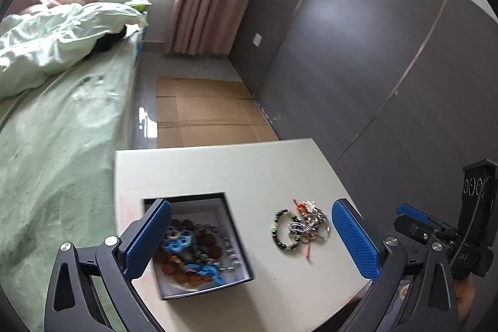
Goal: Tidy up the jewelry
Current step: 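Grasp the black-and-green bead bracelet with the left tool while the right tool moves to the chains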
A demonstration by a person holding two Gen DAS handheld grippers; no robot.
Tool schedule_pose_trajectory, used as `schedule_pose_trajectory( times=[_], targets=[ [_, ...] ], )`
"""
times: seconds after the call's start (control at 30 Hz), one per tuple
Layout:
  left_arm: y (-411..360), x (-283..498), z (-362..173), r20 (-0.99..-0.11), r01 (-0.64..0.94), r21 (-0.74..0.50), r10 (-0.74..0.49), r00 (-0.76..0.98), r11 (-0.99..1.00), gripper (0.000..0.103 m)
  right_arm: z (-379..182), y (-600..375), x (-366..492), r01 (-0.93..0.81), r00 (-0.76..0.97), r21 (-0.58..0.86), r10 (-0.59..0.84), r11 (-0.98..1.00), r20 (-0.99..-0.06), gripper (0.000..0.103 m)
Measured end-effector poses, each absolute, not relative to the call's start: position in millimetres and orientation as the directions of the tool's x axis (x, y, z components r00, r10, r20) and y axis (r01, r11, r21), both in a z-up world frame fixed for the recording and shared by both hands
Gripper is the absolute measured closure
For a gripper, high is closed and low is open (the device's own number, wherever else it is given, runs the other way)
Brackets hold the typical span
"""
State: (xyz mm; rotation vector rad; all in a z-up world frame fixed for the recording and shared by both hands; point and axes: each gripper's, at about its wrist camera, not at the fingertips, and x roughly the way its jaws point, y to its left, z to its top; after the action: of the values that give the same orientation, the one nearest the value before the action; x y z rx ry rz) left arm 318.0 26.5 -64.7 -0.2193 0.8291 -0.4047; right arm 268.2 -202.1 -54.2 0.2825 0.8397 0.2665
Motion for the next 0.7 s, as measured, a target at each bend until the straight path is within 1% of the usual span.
schedule_pose_trajectory(
  times=[0.13, 0.33, 0.47, 0.53, 0.6, 0.63, 0.7],
  targets=[
    [4, 324, -74, -0.689, 0.291, -0.330, -0.440, 0.576, 0.898, 0.000, -65, -219, 270, -0.067, 0.641, 0.353, 0.311, 0.933, -0.701, 0.000],
    [-20, 335, -92, -0.720, 0.323, -0.345, -0.469, 0.511, 0.881, 0.000, -83, -234, 276, -0.037, 0.623, 0.381, 0.319, 0.924, -0.714, 0.000],
    [-36, 337, -99, -0.730, 0.361, -0.325, -0.475, 0.491, 0.874, 0.002, -93, -245, 277, -0.016, 0.621, 0.407, 0.328, 0.913, -0.712, 0.000],
    [-45, 340, -106, -0.747, 0.372, -0.306, -0.463, 0.477, 0.876, 0.006, -99, -251, 278, 0.001, 0.620, 0.429, 0.336, 0.903, -0.709, 0.000],
    [-58, 343, -116, -0.779, 0.392, -0.266, -0.436, 0.451, 0.881, 0.015, -103, -258, 278, 0.015, 0.622, 0.449, 0.343, 0.893, -0.703, 0.001],
    [-62, 344, -120, -0.792, 0.394, -0.250, -0.421, 0.442, 0.885, 0.018, -105, -261, 279, 0.021, 0.623, 0.457, 0.346, 0.889, -0.701, 0.002],
    [-71, 348, -131, -0.817, 0.398, -0.237, -0.404, 0.412, 0.886, 0.028, -112, -267, 281, 0.044, 0.623, 0.470, 0.344, 0.881, -0.703, 0.003]
  ],
)
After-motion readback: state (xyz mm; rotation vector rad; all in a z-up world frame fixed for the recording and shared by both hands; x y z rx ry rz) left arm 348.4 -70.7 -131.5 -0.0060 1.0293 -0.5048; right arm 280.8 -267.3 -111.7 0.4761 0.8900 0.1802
